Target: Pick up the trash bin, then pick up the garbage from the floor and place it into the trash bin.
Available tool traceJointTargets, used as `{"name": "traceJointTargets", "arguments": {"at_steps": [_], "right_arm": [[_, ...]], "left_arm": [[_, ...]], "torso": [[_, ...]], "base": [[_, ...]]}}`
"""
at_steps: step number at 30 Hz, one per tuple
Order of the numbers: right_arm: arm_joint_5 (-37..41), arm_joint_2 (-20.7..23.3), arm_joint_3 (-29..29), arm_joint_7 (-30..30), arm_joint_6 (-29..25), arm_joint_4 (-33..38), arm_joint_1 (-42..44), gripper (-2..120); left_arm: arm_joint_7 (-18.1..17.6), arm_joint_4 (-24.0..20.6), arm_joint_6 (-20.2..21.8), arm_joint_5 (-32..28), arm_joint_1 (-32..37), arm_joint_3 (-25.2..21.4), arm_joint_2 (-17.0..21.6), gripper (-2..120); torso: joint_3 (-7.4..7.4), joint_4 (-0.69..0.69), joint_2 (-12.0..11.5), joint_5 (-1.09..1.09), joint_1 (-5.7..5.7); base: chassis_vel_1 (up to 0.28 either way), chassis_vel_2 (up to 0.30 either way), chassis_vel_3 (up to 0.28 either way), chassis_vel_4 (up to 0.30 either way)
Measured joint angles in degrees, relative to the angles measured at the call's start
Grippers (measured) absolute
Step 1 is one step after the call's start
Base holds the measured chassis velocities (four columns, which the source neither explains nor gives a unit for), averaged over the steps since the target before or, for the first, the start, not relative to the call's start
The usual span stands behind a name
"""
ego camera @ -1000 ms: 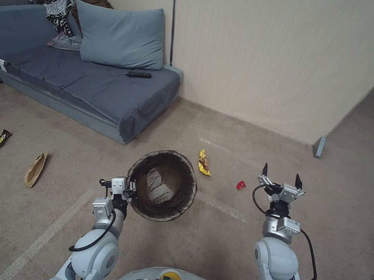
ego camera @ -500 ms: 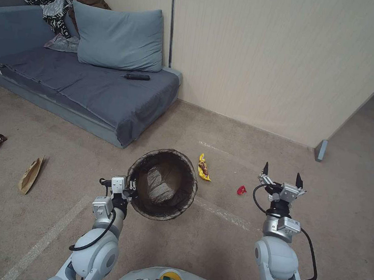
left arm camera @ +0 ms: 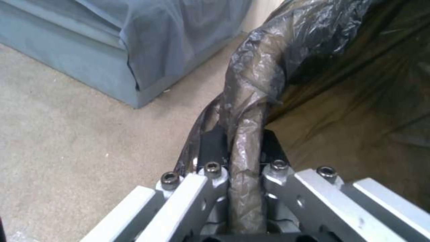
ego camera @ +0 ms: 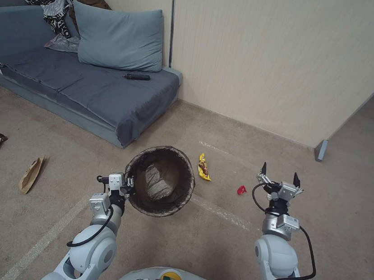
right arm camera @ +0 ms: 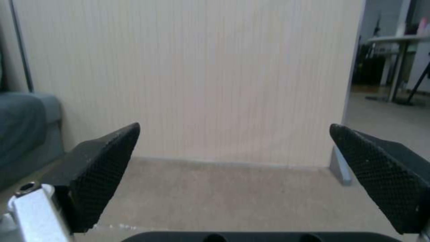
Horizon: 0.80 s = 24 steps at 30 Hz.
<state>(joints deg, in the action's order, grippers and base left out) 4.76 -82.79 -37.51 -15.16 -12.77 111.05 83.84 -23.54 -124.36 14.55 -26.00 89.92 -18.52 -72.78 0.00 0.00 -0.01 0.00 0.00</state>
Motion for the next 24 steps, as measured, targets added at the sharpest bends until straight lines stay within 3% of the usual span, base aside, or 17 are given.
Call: {"name": "traceJointTargets", "arguments": {"at_steps": [9,18,24], "right_arm": [[3.37,2.24,0.58,-0.06,2.59,-0.79,-0.48,100],[20.08,13.98,3.53,-0.96,11.10,-9.28,-4.84,100],[23.43,17.54,7.26,-0.94,15.15,-14.74,-9.39,100]], "left_arm": [[-0.10,-0.10,0.02,-0.78,-0.28,-0.46,0.52,2],[-0.15,0.83,0.03,-1.54,-1.12,-0.64,1.38,2],[-0.17,0.82,0.03,-1.73,-1.19,-0.88,1.51,2]], "torso": [[-0.01,0.00,0.00,0.00,0.00],[0.00,0.00,0.00,0.01,0.00],[0.00,0.01,0.00,0.01,0.00]], "base": [[0.000,0.000,0.000,0.000],[0.000,0.000,0.000,0.000],[0.000,0.000,0.000,0.000]]}}
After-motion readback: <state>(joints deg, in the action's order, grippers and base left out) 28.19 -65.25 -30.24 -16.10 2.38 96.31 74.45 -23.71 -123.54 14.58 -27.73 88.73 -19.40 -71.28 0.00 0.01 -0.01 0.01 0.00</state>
